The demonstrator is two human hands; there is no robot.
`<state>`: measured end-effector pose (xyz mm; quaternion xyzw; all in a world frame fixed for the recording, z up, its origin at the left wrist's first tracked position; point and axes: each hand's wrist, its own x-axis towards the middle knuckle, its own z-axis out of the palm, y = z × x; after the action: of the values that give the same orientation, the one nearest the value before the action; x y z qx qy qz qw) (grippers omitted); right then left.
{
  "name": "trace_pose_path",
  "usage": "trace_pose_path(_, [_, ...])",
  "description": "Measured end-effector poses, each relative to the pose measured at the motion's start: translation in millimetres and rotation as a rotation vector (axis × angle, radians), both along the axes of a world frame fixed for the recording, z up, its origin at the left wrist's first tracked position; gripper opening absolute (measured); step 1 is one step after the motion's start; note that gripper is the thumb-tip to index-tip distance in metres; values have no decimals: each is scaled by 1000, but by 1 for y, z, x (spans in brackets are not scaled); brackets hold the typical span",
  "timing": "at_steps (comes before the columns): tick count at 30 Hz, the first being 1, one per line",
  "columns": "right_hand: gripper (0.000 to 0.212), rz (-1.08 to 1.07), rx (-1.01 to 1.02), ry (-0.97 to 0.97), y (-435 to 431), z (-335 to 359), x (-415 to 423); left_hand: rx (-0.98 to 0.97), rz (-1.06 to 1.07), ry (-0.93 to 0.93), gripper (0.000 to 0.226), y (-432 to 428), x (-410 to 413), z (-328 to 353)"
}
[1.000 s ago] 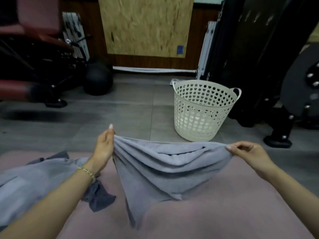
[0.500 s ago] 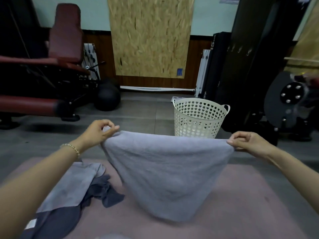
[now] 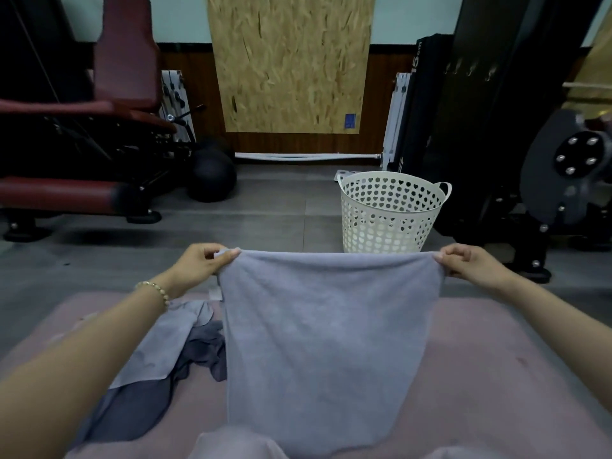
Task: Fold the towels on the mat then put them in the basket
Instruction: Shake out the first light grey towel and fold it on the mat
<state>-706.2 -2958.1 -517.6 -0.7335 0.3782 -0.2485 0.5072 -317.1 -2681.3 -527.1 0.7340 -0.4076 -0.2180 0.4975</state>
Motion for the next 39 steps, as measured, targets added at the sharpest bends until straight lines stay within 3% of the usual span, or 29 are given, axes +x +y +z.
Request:
trace_pose_path(4, [16,5,82,6,-6,-11,11,-37,115,5,35,-24,-9,-22])
trace_pose_path(8, [14,65,203,67,-7,-25,3,43,6,72,32,-30,-10,-38])
trace_pose_path(12, [68,135,325,131,-5,-42,-12,285,-153,184,33,-22,-9,-42])
trace_pose_path(14, [52,201,429,141,-5,-47,-17,380,-272,299,36,-19,-4,-43])
trace_pose_path(16, [22,216,507,137,-9,-47,-19,396,-261,390,43,-20,3,-42])
trace_pose_path(17, [20,213,520,126,-13,-47,-20,390,-239,409,46,-22,6,-41])
trace_pose_path(20, [52,208,532,64,-26,-51,-14,373,-162,418,62,-35,21,-48])
trace_pose_path(22, [67,181,508,71,-34,-60,-3,397,-100,390,58,-46,28,-60])
trace_pose_path(24, [55,159,456,108,-41,-72,11,472,-88,201,46,-59,35,-80])
trace_pose_path(27, [18,141,242,305,-53,-105,34,480,-84,-4,35,-80,43,-121])
trace_pose_path(30, [14,96,93,470,-72,-152,57,504,15,-93,27,-108,58,-173])
trace_pose_path(34, [19,-63,204,400,-105,-210,95,488,187,57,29,-159,68,-228])
trace_pose_path(39, [26,-306,275,240,-152,-281,137,260,322,145,30,-220,84,-295])
